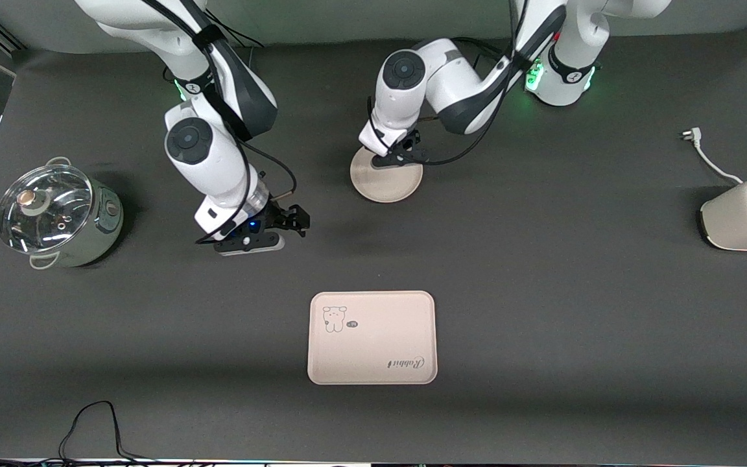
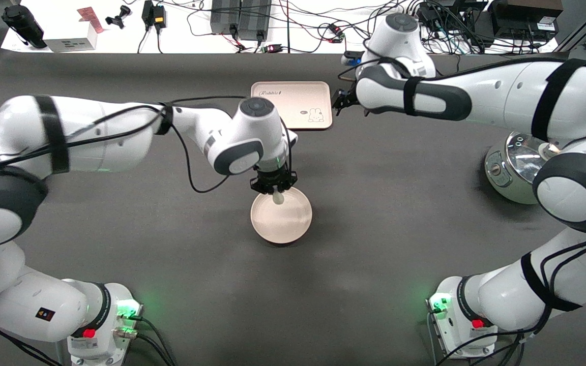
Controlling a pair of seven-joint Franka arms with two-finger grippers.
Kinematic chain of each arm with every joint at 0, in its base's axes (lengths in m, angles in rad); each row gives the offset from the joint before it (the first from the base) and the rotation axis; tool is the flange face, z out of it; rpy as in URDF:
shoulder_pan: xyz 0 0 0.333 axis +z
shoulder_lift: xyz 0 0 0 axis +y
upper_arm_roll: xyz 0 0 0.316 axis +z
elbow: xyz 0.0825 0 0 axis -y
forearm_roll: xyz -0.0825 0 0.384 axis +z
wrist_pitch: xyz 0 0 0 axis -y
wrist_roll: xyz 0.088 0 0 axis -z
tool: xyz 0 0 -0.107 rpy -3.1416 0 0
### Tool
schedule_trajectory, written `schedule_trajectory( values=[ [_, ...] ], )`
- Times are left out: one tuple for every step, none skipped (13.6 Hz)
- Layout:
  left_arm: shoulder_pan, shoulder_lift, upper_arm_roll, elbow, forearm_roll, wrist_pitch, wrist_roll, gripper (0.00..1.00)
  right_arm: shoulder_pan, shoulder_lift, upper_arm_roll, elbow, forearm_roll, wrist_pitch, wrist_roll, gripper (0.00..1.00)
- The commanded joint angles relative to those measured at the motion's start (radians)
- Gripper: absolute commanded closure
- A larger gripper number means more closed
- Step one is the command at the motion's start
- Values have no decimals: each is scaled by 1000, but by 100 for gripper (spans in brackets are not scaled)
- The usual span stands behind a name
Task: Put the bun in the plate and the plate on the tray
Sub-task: 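Carry the bun with the left gripper over the white plate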
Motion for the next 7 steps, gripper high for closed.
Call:
schedule_trajectory(
  values=[
    [-16,87,11,-5,102,95,-93,87,23,-1,-7,-76,9,120,10,0],
    [-14,113,12,-5,145,112,-125,86,23,-1,-7,-89,9,141,10,0],
    [-16,135,12,-5,183,126,-164,86,23,-1,-7,-90,9,145,11,0],
    [-19,153,12,-5,219,141,-201,82,23,-1,-7,-90,9,145,11,0],
    [-20,164,12,-5,250,146,-230,74,23,-1,-7,-90,15,147,11,0],
    [-20,170,12,-3,257,146,-241,33,33,-1,-7,-90,30,148,10,0],
    [-19,172,12,-3,259,148,-244,0,37,1,-9,-90,39,148,10,0]
  ],
)
